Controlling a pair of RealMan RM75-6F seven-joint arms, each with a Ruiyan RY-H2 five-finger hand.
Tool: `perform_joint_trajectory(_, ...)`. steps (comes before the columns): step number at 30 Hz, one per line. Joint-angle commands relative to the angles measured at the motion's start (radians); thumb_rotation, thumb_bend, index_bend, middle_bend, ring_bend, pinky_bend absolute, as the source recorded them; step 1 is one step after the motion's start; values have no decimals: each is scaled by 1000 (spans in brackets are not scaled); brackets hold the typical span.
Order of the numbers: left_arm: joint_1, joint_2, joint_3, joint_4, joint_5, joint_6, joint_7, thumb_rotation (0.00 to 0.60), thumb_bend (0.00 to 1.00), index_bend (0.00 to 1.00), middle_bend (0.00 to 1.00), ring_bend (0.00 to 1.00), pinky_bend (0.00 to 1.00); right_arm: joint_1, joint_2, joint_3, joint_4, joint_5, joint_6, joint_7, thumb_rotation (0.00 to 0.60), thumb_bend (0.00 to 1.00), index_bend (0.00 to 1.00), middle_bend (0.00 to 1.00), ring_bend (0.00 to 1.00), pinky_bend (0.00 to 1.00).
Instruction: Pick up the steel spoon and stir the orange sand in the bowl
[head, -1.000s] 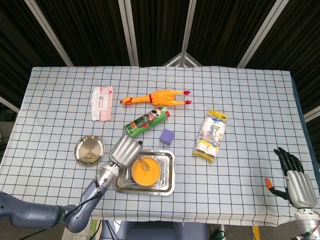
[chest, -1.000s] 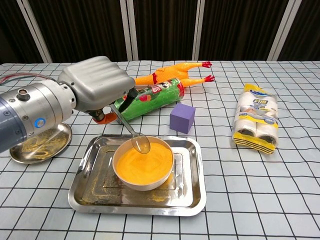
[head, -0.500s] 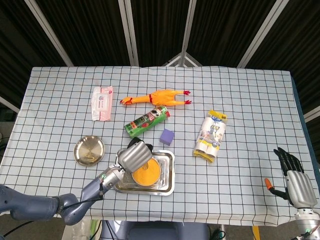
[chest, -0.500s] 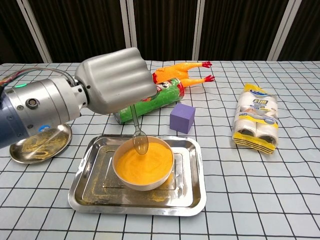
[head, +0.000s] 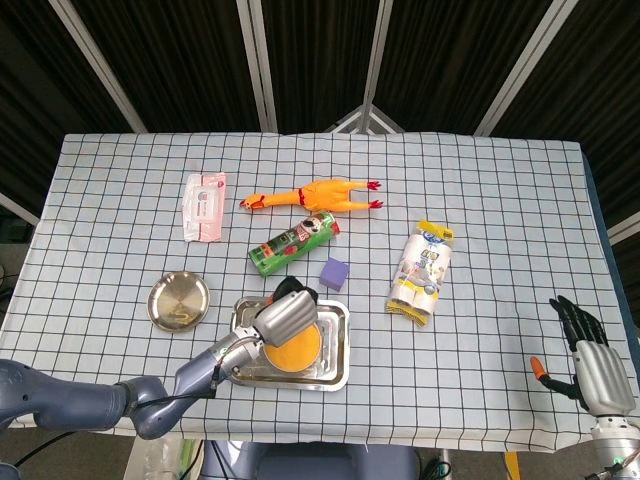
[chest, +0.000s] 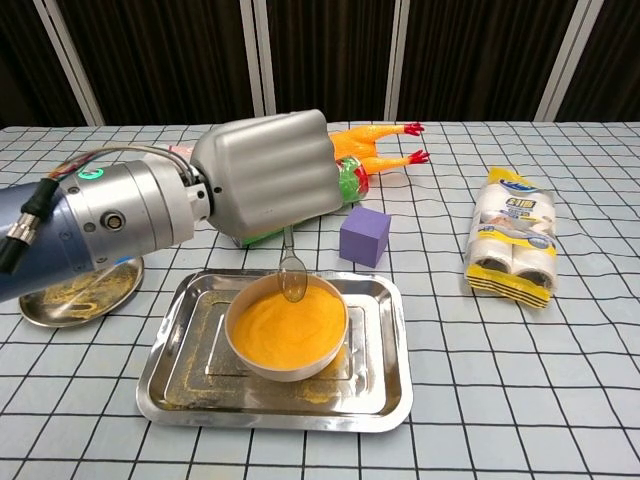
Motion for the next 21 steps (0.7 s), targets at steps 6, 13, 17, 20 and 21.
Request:
perform_joint_trajectory(6, -3, 27, -16, -5, 13, -4, -4, 600, 722, 805, 1000, 1000, 1000, 0, 0, 0, -1, 0, -1, 1, 600, 404, 0, 0, 0, 0)
perform_joint_trajectory(13, 1, 19, -10, 6, 9, -22, -4, 600, 723, 805, 1000, 1000, 1000, -1, 1, 1, -2, 3, -1, 1, 600, 404, 0, 0, 0, 0)
perform_joint_trajectory(17, 4, -3, -8, 17, 14, -28, -15, 600, 723, 805, 1000, 1000, 1000, -1, 3, 1, -2, 5, -2, 4, 600, 404, 0, 0, 0, 0)
perform_joint_trajectory(20, 7, -17, -8, 24, 17, -28, -24, 600, 723, 804, 1000, 1000, 1000, -3, 4, 1, -2, 5, 1, 7, 600, 405, 0, 0, 0, 0)
perform_joint_trajectory(21, 9, -19, -6, 25, 20, -28, -25, 600, 723, 804, 1000, 1000, 1000, -4, 5, 1, -1, 5, 2, 9, 600, 405, 0, 0, 0, 0)
